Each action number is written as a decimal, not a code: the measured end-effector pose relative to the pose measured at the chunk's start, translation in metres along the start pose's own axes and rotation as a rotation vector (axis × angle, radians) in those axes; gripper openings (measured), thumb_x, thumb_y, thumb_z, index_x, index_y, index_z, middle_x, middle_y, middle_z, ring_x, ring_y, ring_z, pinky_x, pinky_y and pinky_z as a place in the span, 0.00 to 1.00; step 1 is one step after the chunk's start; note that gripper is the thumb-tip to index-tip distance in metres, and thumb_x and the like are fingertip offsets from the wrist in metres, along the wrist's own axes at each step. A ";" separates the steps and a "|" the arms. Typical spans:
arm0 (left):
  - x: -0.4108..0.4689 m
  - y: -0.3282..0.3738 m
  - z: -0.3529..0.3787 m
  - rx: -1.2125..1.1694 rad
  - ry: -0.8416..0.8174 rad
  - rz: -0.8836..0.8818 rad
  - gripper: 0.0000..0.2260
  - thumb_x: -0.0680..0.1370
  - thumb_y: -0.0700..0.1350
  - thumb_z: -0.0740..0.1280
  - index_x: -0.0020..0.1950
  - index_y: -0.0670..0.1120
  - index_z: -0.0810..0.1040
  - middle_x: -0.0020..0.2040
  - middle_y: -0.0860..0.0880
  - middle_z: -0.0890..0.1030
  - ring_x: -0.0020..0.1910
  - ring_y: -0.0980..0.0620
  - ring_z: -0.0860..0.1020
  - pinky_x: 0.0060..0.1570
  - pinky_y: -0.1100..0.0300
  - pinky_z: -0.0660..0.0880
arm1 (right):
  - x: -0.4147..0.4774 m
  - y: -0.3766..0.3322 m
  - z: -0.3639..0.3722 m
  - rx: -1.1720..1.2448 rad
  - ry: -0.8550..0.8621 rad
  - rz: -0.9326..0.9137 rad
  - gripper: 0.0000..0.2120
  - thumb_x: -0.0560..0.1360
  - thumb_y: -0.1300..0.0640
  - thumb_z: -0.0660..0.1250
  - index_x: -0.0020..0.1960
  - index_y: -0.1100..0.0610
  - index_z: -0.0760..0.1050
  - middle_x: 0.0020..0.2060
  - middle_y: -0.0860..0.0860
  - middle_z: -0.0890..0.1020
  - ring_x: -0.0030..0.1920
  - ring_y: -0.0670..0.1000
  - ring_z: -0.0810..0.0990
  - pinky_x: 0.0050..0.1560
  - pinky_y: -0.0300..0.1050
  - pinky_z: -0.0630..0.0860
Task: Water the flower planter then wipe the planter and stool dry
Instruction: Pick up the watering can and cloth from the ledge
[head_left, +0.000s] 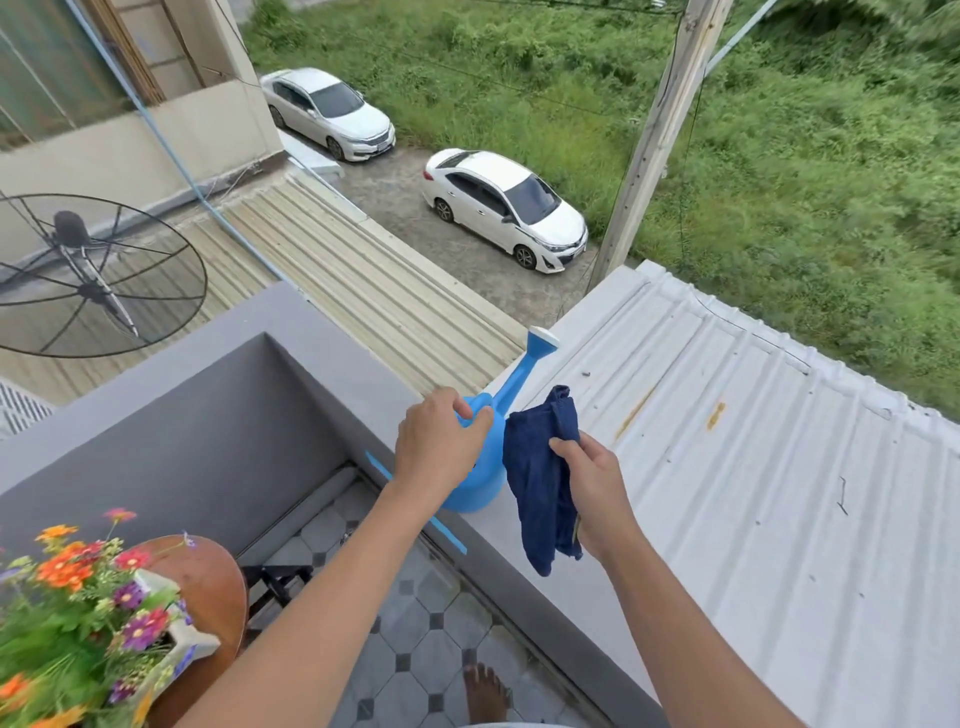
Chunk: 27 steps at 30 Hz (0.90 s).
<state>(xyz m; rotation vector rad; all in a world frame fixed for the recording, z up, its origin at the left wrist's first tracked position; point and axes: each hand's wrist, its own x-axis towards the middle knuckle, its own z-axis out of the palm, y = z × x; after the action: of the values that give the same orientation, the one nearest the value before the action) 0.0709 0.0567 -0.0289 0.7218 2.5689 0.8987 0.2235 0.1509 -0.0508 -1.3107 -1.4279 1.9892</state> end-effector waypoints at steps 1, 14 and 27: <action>-0.007 0.005 0.001 -0.154 -0.014 -0.064 0.14 0.74 0.58 0.66 0.43 0.47 0.74 0.34 0.51 0.76 0.35 0.48 0.74 0.36 0.56 0.68 | 0.001 -0.001 -0.001 0.000 0.019 -0.003 0.08 0.79 0.58 0.63 0.46 0.57 0.81 0.39 0.54 0.86 0.42 0.53 0.83 0.45 0.49 0.77; -0.009 0.028 0.059 -1.591 -0.001 -0.750 0.10 0.79 0.50 0.67 0.51 0.43 0.76 0.49 0.48 0.77 0.25 0.56 0.66 0.22 0.64 0.65 | 0.004 -0.014 -0.015 0.045 0.060 -0.015 0.07 0.78 0.59 0.64 0.47 0.60 0.80 0.41 0.56 0.83 0.43 0.54 0.81 0.47 0.49 0.74; -0.010 -0.034 -0.009 -1.244 0.305 -0.754 0.14 0.75 0.57 0.68 0.39 0.48 0.72 0.34 0.53 0.68 0.30 0.54 0.66 0.29 0.61 0.63 | -0.011 -0.036 0.041 0.014 -0.261 -0.050 0.08 0.80 0.62 0.63 0.55 0.63 0.79 0.44 0.58 0.84 0.47 0.56 0.82 0.50 0.52 0.76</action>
<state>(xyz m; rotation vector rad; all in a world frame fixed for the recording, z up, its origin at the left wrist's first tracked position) 0.0634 0.0241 -0.0430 -0.7045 1.6206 1.9674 0.1872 0.1359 -0.0120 -1.0273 -1.5396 2.1952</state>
